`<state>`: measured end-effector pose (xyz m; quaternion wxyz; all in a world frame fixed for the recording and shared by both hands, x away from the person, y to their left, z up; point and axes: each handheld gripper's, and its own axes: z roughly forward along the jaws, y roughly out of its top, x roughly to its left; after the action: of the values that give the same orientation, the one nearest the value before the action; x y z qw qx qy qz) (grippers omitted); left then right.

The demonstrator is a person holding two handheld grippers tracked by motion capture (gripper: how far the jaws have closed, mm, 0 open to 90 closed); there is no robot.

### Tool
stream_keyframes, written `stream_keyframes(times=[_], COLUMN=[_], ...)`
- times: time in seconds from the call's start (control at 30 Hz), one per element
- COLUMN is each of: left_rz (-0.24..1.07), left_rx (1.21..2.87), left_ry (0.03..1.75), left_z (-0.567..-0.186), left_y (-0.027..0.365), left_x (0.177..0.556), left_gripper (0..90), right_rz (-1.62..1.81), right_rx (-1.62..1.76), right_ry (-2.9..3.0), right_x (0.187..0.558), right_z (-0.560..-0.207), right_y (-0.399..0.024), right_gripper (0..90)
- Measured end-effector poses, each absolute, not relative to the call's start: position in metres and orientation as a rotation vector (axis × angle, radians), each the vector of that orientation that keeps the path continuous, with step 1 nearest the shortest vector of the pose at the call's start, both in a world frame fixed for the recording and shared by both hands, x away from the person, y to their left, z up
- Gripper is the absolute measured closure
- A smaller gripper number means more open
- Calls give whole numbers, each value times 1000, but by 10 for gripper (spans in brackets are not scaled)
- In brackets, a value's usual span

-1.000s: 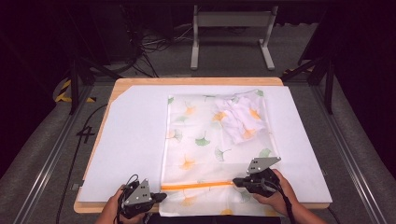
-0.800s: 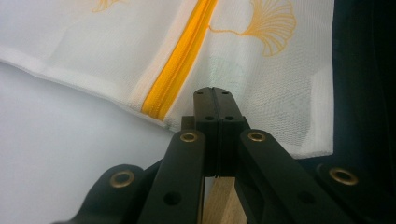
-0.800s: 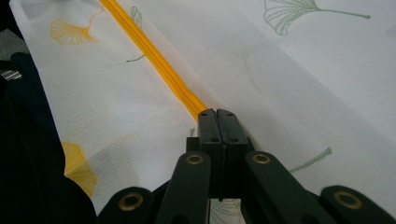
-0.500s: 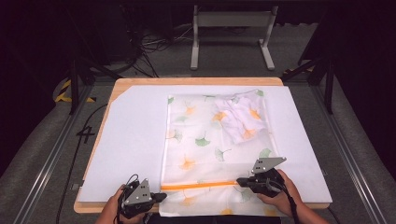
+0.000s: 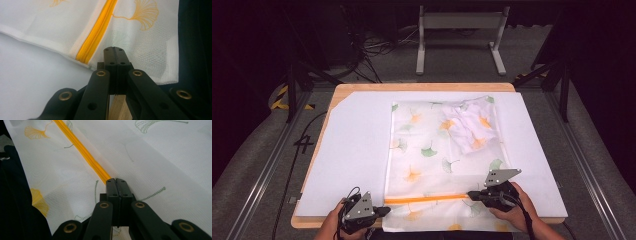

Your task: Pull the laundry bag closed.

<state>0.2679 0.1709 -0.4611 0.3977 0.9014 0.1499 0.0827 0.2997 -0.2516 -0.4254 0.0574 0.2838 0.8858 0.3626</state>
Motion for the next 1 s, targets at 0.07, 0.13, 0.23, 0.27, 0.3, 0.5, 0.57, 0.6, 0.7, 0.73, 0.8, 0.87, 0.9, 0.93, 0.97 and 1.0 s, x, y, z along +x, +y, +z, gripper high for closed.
stream_keyframes(times=[0.07,0.13,0.23,0.27,0.3,0.5,0.57,0.6,0.7,0.73,0.8,0.87,0.9,0.93,0.97,1.0], left_rz=[210,211,208,208,209,209,209,209,207,208,206,207,208,208,208,209], left_rx=[2282,2283,2282,2282,2284,2283,2283,2283,2283,2283,2282,2279,2282,2282,2282,2282], left_ry=[379,379,379,379,379,379,379,378,378,377,379,378,377,377,377,377], left_z=[-461,-461,-461,-461,-461,-461,-461,-461,-461,-461,-461,-461,-461,-461,-461,-461], left_y=[171,171,171,171,171,171,171,171,171,171,171,171,171,171,171,171], left_x=[268,268,268,268,268,268,268,268,268,268,268,268,268,268,268,268], left_gripper=[900,900,900,900,900,900,900,900,900,900,900,900,900,900,900,900], right_rz=[1096,1095,1098,1098,1099,1101,1100,1100,1103,1103,1103,1101,1102,1102,1099,1101], right_rx=[864,875,876,876,874,889,892,897,901,903,902,907,910,914,913,919], right_ry=[2680,2672,2669,2669,2670,2662,2656,2653,2653,2651,2652,2652,2656,2654,2654,2651], right_x=[300,300,300,300,300,299,298,298,297,297,297,297,297,297,297,297], right_z=[-425,-425,-424,-424,-424,-423,-422,-422,-422,-422,-422,-423,-423,-423,-423,-423], right_y=[-252,-255,-257,-257,-258,-264,-265,-266,-268,-269,-270,-272,-272,-273,-274,-275], right_gripper=[900,900,900,900,900,900,900,900,900,900,900,900,900,900,900,900])
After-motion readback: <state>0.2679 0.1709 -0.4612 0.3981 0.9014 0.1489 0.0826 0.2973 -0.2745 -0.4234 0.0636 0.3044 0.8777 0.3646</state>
